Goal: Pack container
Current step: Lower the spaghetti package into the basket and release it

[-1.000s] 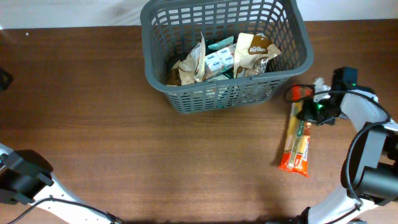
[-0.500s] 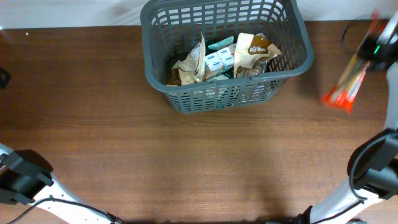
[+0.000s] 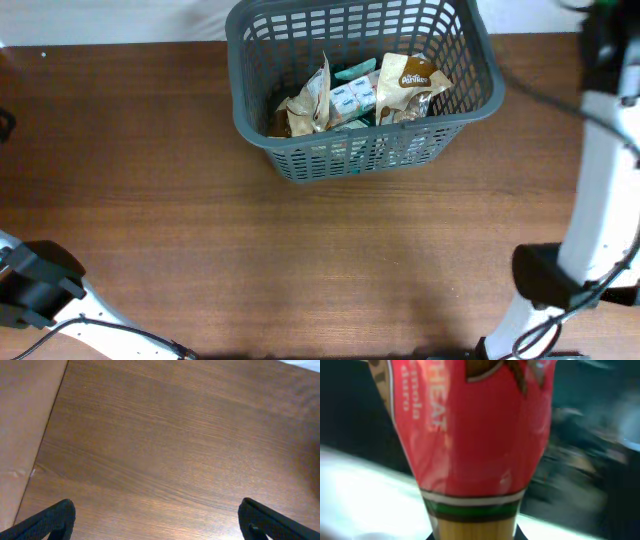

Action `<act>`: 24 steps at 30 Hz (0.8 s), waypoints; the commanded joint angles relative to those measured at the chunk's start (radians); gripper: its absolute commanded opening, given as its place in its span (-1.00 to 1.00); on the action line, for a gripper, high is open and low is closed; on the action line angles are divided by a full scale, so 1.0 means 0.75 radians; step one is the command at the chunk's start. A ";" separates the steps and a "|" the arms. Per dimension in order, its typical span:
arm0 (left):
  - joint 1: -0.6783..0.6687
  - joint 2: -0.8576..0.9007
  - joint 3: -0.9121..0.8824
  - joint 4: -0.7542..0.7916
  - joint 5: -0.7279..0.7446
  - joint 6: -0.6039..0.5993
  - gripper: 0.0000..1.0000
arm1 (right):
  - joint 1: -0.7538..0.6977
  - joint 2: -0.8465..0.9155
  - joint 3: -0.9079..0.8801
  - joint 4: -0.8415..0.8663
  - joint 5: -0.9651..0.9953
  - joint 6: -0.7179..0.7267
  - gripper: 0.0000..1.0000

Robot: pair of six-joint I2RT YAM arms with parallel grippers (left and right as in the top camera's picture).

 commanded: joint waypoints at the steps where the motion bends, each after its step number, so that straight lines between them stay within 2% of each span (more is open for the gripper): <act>1: 0.003 -0.010 0.001 0.003 0.039 0.020 0.99 | 0.126 -0.026 0.015 -0.026 -0.117 -0.060 -0.92; 5: 0.003 -0.010 0.001 0.002 0.085 0.020 0.98 | 0.237 0.027 -0.049 -0.244 -0.117 -0.166 -0.92; 9: 0.003 -0.010 0.001 -0.001 0.106 0.020 0.99 | 0.255 0.074 -0.092 -0.452 -0.125 -0.198 -0.93; 16: 0.003 -0.010 0.001 -0.016 0.136 0.021 0.99 | 0.255 0.091 -0.131 -0.745 -0.152 -0.479 -0.93; 24: 0.003 -0.010 0.001 -0.023 0.137 0.021 0.99 | 0.256 0.091 -0.131 -0.889 -0.112 -0.545 -0.93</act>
